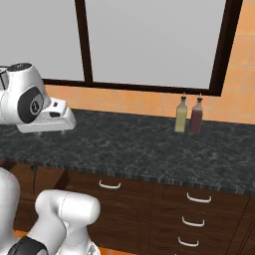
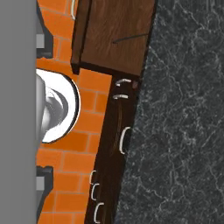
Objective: Pick the ladle from the drawer and place it on the counter.
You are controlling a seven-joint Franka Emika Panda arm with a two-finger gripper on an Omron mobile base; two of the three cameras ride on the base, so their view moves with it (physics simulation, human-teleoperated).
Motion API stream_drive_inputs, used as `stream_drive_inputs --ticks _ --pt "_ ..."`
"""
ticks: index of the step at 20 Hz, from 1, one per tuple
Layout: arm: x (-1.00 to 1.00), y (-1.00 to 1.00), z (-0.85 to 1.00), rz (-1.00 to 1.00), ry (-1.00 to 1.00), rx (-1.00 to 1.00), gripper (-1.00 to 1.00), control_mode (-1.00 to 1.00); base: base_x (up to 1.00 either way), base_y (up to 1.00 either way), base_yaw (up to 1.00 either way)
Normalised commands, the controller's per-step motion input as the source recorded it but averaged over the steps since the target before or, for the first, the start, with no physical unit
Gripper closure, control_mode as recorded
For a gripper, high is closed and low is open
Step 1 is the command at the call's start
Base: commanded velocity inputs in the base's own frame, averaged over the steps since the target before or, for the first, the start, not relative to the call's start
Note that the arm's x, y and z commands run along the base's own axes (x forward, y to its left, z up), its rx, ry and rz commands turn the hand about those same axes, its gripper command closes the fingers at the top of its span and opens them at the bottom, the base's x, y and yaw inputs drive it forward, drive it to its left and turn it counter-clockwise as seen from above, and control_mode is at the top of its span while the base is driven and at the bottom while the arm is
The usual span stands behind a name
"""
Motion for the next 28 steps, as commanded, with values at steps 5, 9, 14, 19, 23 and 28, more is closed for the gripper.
stream_drive_inputs --ticks 5,9,14,19,23,28 --pt "-0.96 0.83 -0.22 0.20 -0.06 -0.18 -1.00 -1.00 0.00 0.00 0.00" --pt "-0.70 0.63 -0.14 0.12 -0.02 -0.10 -1.00 -1.00 0.00 0.00 0.00" --pt "-0.56 0.62 -0.42 0.18 -0.01 -0.09 -1.00 -1.00 0.00 0.00 0.00" --pt "-0.35 1.00 -0.66 0.46 -0.02 -0.15 -1.00 -1.00 0.00 0.00 0.00" --pt "-0.43 1.00 -0.56 0.65 0.00 -0.20 -1.00 -1.00 0.00 0.00 0.00" --pt "0.21 0.87 -0.44 0.46 0.13 -0.27 -1.00 -1.00 0.00 0.00 0.00"
